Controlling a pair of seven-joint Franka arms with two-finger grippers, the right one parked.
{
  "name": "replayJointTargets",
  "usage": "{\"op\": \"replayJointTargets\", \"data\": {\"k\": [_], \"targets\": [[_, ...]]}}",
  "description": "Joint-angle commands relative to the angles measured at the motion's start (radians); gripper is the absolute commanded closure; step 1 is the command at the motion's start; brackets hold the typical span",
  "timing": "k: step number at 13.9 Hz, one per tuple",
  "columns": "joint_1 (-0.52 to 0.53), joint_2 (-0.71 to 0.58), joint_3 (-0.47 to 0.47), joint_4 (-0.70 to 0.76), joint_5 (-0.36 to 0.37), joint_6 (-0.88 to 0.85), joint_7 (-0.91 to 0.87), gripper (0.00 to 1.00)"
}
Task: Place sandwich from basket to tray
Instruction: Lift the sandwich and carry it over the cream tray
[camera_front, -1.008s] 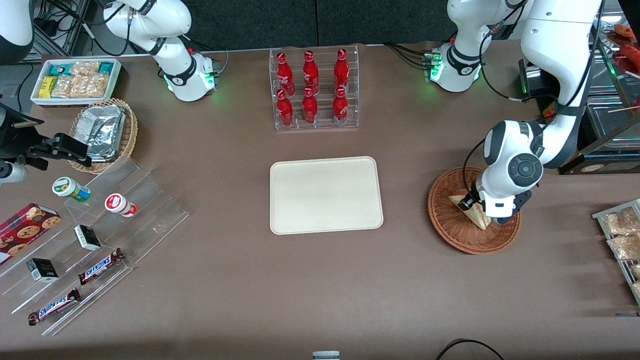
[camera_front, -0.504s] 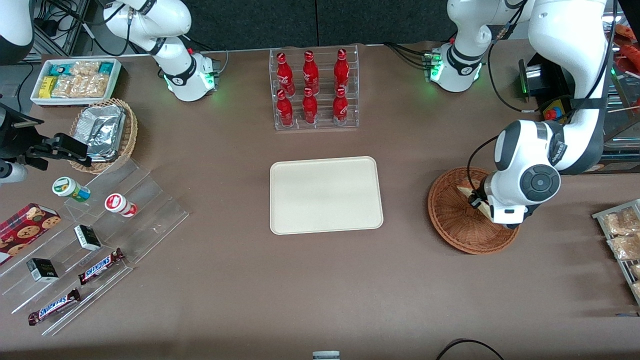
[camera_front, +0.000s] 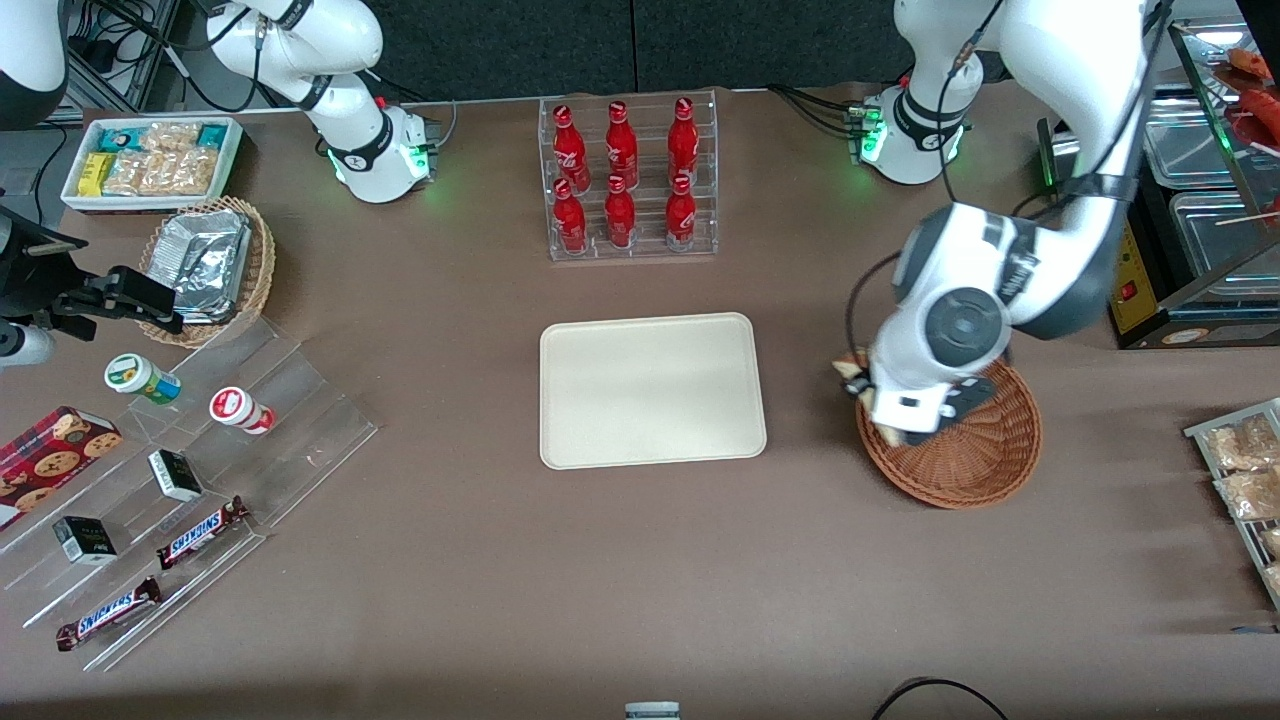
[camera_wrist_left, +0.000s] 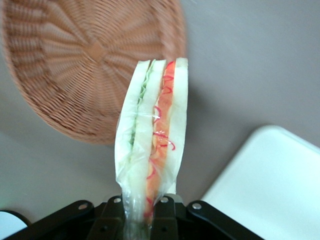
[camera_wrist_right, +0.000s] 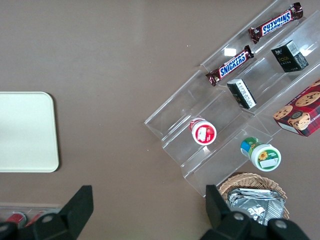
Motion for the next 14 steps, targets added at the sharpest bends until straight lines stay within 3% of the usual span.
{"op": "replayJointTargets", "data": {"k": [1, 6, 9, 12, 14], "targets": [[-0.086, 0.059, -0.015, 0.062, -0.012, 0.006, -0.016, 1.00], [-0.250, 0.159, -0.015, 0.108, -0.033, 0.219, -0.014, 1.00], [-0.316, 0.254, -0.015, 0.206, -0.023, 0.230, 0.007, 1.00], [-0.359, 0.297, -0.015, 0.239, 0.017, 0.227, 0.027, 1.00], [-0.387, 0.318, -0.015, 0.240, 0.095, 0.224, 0.032, 1.00]]}}
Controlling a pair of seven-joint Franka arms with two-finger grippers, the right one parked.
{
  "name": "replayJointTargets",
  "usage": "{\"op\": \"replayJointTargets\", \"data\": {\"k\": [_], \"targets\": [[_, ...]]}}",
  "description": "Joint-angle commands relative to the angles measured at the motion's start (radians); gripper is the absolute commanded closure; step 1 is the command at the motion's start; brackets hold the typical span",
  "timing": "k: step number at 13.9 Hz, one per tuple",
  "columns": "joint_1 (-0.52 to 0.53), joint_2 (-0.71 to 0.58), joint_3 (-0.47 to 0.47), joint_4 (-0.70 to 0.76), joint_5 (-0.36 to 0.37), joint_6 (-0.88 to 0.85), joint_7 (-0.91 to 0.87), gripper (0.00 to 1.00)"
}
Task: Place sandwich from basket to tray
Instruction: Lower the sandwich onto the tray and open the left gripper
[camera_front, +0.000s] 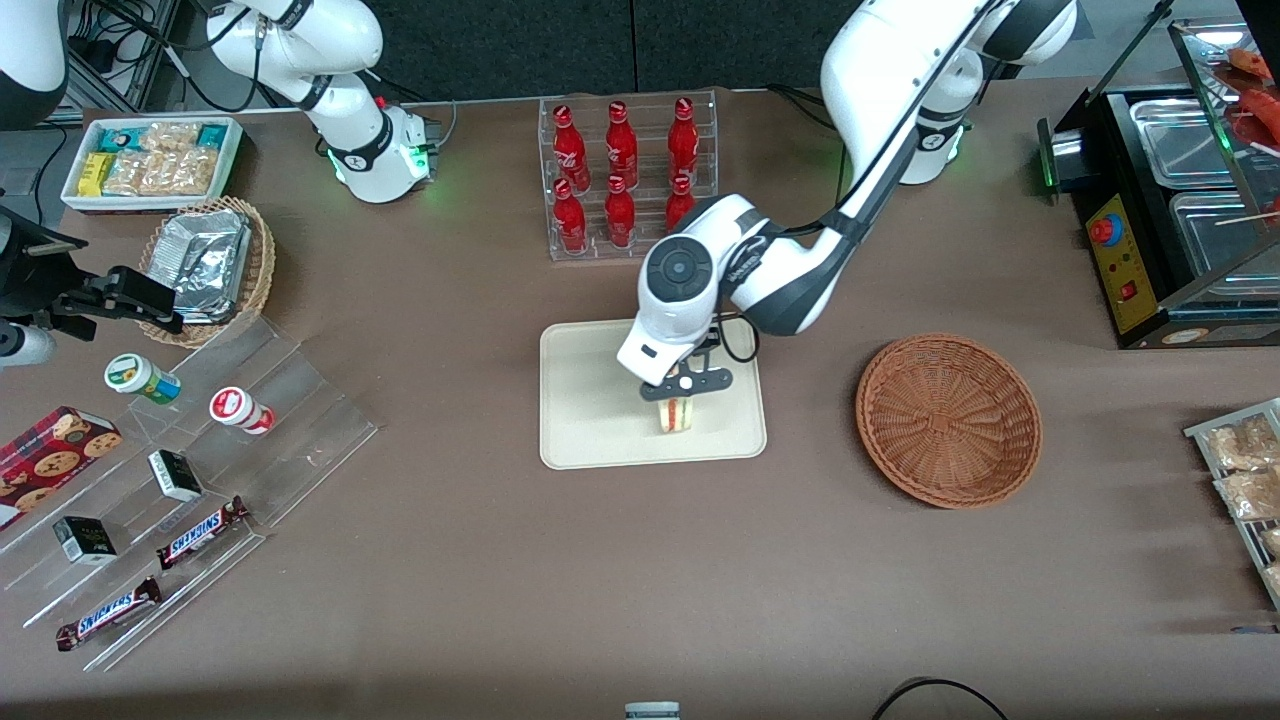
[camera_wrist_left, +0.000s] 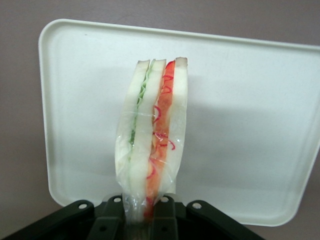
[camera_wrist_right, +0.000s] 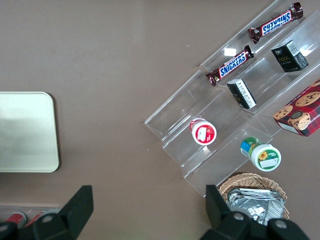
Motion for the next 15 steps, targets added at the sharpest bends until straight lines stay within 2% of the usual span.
{"op": "replayJointTargets", "data": {"k": [1, 11, 12, 14, 15], "targets": [[-0.041, 0.043, 0.011, 0.041, 0.079, -0.019, 0.013, 1.00], [-0.084, 0.109, 0.011, 0.065, 0.075, -0.015, 0.024, 1.00], [-0.084, 0.112, 0.011, 0.065, 0.075, -0.013, 0.024, 0.83], [-0.084, 0.120, 0.011, 0.065, 0.076, -0.012, 0.024, 0.56], [-0.084, 0.122, 0.012, 0.065, 0.076, -0.012, 0.024, 0.37]]}}
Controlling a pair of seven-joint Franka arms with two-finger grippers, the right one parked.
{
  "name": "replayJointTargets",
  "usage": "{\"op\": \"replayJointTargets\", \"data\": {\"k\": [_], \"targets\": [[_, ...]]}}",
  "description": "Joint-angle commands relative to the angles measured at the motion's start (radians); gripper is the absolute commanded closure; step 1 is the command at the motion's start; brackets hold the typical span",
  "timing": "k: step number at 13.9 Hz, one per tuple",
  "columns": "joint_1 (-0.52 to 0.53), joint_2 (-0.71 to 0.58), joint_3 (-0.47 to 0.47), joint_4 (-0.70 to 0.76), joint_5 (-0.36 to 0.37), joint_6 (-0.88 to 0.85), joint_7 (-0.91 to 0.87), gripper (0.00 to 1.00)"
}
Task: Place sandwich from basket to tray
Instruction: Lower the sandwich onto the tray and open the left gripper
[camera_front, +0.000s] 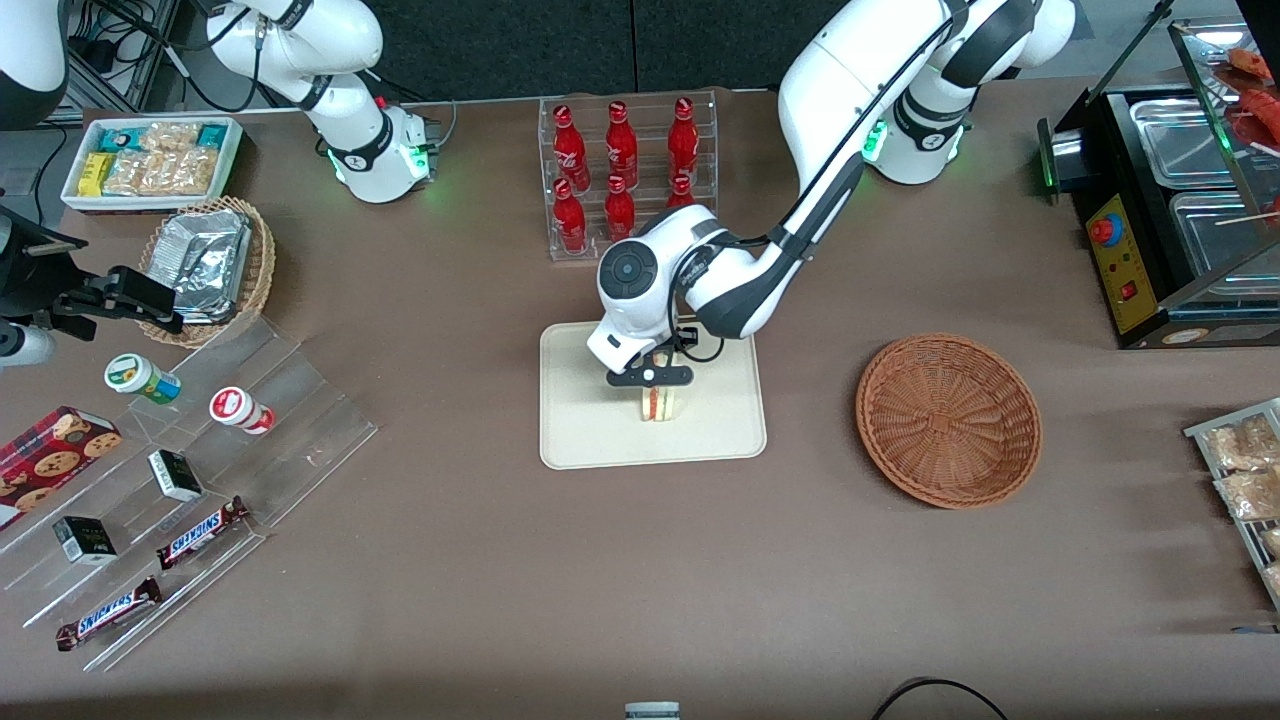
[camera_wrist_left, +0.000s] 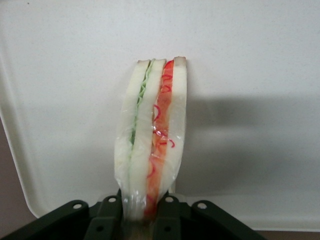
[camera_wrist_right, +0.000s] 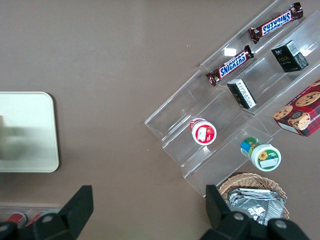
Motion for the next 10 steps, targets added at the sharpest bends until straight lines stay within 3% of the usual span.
{"op": "replayJointTargets", "data": {"k": [1, 2, 3, 10], "targets": [[-0.013, 0.022, 0.010, 0.036, 0.010, -0.013, -0.002, 0.23], [-0.012, 0.022, 0.012, 0.036, 0.012, -0.011, -0.001, 0.04], [-0.012, 0.023, 0.012, 0.036, 0.014, -0.011, -0.001, 0.00], [-0.009, -0.001, 0.015, 0.069, 0.012, -0.057, -0.004, 0.00]]}}
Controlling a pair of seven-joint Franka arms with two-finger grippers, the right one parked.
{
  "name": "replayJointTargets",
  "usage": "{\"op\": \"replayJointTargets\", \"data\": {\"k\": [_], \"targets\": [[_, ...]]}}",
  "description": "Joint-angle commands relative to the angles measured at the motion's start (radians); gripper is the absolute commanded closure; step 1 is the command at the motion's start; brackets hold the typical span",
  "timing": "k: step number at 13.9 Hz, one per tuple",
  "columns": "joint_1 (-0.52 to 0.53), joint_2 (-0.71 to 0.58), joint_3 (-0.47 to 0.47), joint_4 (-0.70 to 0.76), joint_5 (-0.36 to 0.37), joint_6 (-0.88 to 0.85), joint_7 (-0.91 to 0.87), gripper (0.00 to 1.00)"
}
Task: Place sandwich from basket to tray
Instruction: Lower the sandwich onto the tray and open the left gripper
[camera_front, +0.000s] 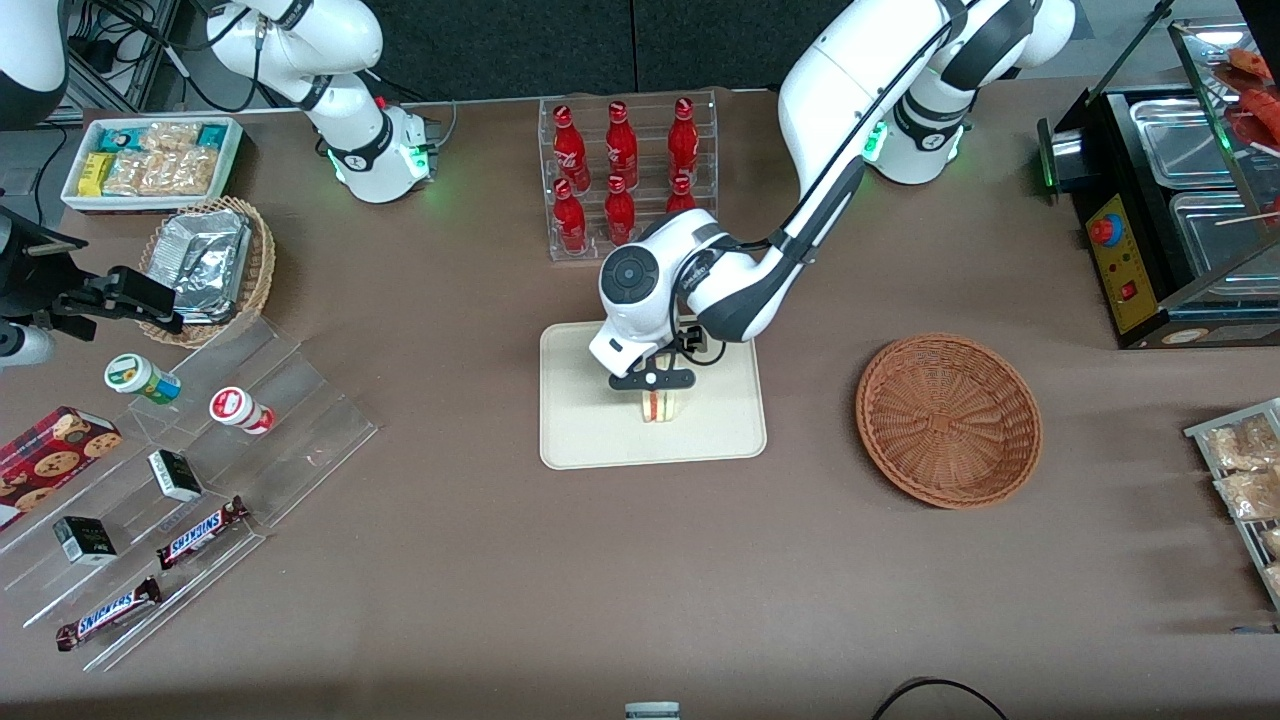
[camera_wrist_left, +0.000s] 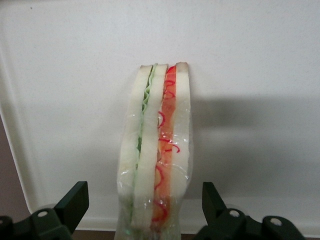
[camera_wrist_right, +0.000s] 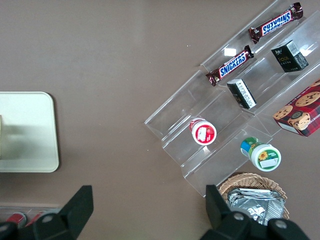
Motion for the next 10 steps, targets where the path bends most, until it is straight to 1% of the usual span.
{"op": "replayJointTargets", "data": {"k": [1, 3, 5, 6, 8, 10], "targets": [[-0.009, -0.007, 0.008, 0.078, 0.010, -0.087, -0.004, 0.00], [0.002, -0.016, 0.008, 0.120, 0.003, -0.143, -0.014, 0.00], [0.019, -0.054, 0.008, 0.133, 0.001, -0.175, -0.020, 0.00], [0.034, -0.080, 0.008, 0.133, -0.003, -0.186, -0.022, 0.00], [0.072, -0.131, 0.008, 0.133, -0.043, -0.218, -0.017, 0.00], [0.123, -0.166, 0.007, 0.133, -0.045, -0.265, -0.010, 0.00]]}}
